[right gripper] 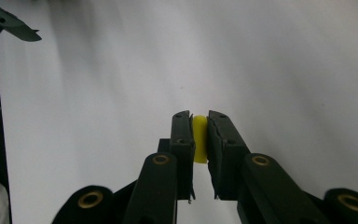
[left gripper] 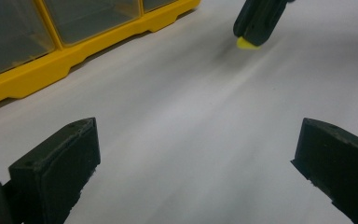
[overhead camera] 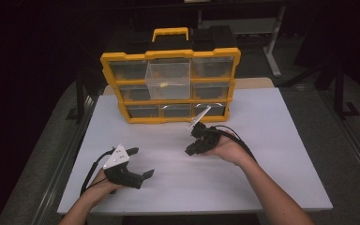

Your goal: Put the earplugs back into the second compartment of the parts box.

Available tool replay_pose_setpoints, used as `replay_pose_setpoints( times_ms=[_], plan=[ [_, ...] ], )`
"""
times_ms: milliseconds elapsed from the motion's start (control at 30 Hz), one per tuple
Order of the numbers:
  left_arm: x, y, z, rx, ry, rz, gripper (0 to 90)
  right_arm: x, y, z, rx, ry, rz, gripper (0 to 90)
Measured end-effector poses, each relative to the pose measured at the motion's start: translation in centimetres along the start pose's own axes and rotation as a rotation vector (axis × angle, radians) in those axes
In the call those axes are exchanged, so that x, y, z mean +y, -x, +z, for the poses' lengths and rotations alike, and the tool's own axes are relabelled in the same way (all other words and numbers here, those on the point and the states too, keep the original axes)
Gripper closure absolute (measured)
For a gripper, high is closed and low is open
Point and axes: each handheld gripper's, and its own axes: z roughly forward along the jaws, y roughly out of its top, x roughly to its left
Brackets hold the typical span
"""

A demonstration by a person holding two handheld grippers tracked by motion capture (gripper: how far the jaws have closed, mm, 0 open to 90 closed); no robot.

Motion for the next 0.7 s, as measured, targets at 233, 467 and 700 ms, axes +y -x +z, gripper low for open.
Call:
replay_pose_setpoints(
  times_ms=[233, 467, 700],
  plan=[
    [0.0, 0.0, 0.0, 0.0, 0.0, 0.0, 0.0, 0.9, 0.4, -2.4, -0.005, 0.027, 0.005, 80.0],
    [0.0, 0.0, 0.0, 0.001, -0.002, -0.001, 0.0, 2.0, 0.7, -5.0, -0.005, 0.059, 0.006, 80.4],
    [0.0, 0.0, 0.0, 0.001, -0.003, -0.002, 0.0, 3.0, 0.8, -6.9, -0.021, 0.076, 0.003, 80.5]
  ],
)
